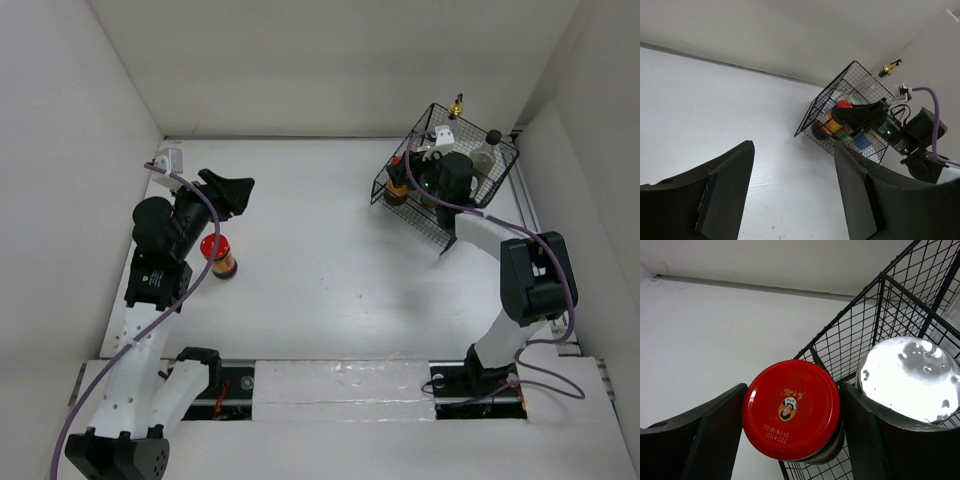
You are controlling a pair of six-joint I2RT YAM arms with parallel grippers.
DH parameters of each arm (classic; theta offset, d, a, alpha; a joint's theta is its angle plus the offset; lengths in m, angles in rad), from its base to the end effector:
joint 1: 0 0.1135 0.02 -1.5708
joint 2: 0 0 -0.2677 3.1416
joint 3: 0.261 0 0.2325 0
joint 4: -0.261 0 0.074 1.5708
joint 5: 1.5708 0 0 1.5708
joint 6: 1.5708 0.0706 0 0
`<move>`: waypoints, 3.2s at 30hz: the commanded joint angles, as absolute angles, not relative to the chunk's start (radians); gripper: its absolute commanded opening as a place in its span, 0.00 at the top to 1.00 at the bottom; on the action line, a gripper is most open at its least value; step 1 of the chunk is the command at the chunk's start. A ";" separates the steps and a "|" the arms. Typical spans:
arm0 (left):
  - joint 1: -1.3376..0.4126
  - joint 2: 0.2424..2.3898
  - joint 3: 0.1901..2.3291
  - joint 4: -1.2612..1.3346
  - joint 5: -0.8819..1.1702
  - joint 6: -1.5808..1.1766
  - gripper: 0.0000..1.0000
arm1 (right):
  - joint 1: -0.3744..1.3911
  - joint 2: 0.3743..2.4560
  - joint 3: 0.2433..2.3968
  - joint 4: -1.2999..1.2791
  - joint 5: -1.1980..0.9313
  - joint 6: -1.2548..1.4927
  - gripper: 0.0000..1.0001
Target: Organize the condiment bottles
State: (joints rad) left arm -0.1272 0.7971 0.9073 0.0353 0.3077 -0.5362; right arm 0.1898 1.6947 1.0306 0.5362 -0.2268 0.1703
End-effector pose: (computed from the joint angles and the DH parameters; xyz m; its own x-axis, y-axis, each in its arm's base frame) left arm 0.1851 -0.0452 0.4098 -0.0900 -0.4793 -0.8730 0.4329 0.7706 -0.4677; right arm 0.3982 0.0927 0.2697 -0.1917 0.1313 -0.9726 -0.3758 0.9057 0.1964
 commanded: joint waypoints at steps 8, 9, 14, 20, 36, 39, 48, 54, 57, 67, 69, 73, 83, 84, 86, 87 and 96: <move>-0.123 0.792 0.890 0.098 0.325 -0.541 0.40 | 0.206 1.686 1.035 0.730 -0.181 0.198 0.19; -0.123 0.792 0.890 0.098 0.325 -0.541 0.40 | 0.215 1.675 1.035 0.721 -0.181 0.198 0.17; -0.123 0.792 0.890 0.098 0.325 -0.541 0.40 | 0.215 1.638 1.055 0.683 -0.163 0.189 0.16; -0.123 0.792 0.890 0.098 0.325 -0.541 0.40 | 0.215 1.554 1.091 0.608 -0.163 0.169 0.11; -0.123 0.732 0.946 -0.032 0.057 -0.612 0.33 | 0.762 1.793 1.297 0.493 -0.647 0.080 0.13; -0.123 0.710 0.956 -0.032 0.037 -0.612 0.33 | 0.833 1.931 1.382 0.483 -0.686 0.080 0.01; -0.123 0.699 0.957 -0.029 0.035 -0.603 0.33 | 0.948 2.204 1.693 0.263 -0.592 -0.014 0.01; -0.123 0.699 0.957 -0.020 0.035 -0.594 0.33 | 0.974 2.316 1.865 0.241 -0.500 -0.026 0.01; -0.123 0.690 0.957 -0.020 0.035 -0.594 0.33 | 0.974 2.381 1.948 0.232 -0.482 -0.002 0.01; -0.123 0.681 0.966 -0.020 0.044 -0.575 0.33 | 1.002 2.497 2.029 0.388 -0.477 0.092 0.01; -0.123 0.681 0.966 -0.020 0.044 -0.575 0.33 | 1.002 2.510 2.039 0.446 -0.477 0.129 0.01; -0.123 0.681 0.966 -0.020 0.044 -0.575 0.33 | 1.002 2.530 2.049 0.517 -0.465 0.173 0.02; -0.123 0.681 0.957 -0.020 0.054 -0.566 0.33 | 1.002 2.363 1.780 0.803 -0.446 0.262 0.42; -0.123 0.681 0.957 -0.020 0.054 -0.566 0.33 | 0.991 2.320 1.729 0.833 -0.446 0.274 0.43; -0.123 0.681 0.957 -0.020 0.054 -0.566 0.33 | 0.982 2.177 1.584 0.867 -0.434 0.275 0.43; -0.123 0.681 0.957 -0.020 0.063 -0.566 0.33 | 0.959 2.127 1.534 0.893 -0.434 0.275 0.44; -0.123 0.690 0.916 0.032 0.155 -0.566 0.33 | 0.744 1.451 0.977 0.858 -0.281 0.258 0.47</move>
State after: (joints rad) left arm -0.1272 0.6926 0.9241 -0.0391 0.0959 -0.5804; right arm 0.8234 1.6836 1.0290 0.6674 -0.3763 0.2649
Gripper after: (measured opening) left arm 0.670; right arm 0.764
